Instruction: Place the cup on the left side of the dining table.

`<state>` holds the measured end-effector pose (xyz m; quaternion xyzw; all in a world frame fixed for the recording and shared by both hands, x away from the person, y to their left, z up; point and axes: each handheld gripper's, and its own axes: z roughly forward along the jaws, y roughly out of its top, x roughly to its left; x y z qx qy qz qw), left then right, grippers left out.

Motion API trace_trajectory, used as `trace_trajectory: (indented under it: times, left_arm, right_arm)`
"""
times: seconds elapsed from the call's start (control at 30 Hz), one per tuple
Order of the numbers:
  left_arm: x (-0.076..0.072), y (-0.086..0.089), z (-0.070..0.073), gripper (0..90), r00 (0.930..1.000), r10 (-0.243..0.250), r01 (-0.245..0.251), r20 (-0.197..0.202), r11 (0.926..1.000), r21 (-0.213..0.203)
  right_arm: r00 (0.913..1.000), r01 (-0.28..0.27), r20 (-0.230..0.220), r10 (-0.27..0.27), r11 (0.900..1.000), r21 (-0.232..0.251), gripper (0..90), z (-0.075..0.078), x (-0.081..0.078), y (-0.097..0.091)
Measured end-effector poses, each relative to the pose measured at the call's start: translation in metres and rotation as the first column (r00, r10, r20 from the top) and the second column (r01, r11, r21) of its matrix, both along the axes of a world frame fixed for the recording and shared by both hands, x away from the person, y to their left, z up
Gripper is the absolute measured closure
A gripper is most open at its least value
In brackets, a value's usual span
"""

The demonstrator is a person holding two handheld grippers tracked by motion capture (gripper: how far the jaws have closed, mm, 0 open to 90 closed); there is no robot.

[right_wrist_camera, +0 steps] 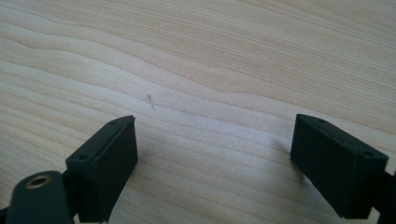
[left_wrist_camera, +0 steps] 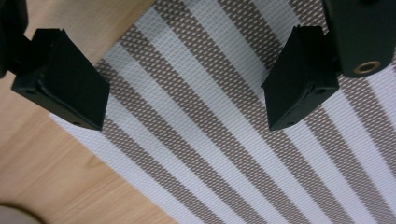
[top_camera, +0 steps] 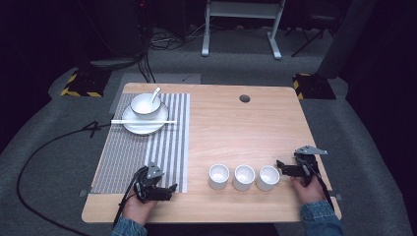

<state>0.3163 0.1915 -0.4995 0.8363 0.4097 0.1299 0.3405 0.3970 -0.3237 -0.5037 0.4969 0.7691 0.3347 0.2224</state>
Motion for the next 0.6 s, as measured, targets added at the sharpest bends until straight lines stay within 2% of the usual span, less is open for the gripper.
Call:
trace_trajectory:
  times: [0.23,0.4,0.6]
  left_arm:
    - [-0.003,-0.004,0.005,21.1,0.9994,-0.033,0.033,0.015,0.9989,-0.032]
    - [-0.003,-0.006,0.009,19.1,0.9992,-0.037,0.038,0.012,0.998,-0.05]
    - [-0.003,-0.007,0.015,16.0,0.9982,-0.049,0.052,0.036,0.9952,-0.083]
  right_arm:
    - [1.0,0.0,0.0,0.0,1.0,0.0,14.9,0.0,0.0,0.0]
    - [1.0,0.0,0.0,0.0,1.0,0.0,15.0,0.0,0.0,0.0]
    - [1.0,0.0,0.0,0.0,1.0,0.0,15.0,0.0,0.0,0.0]
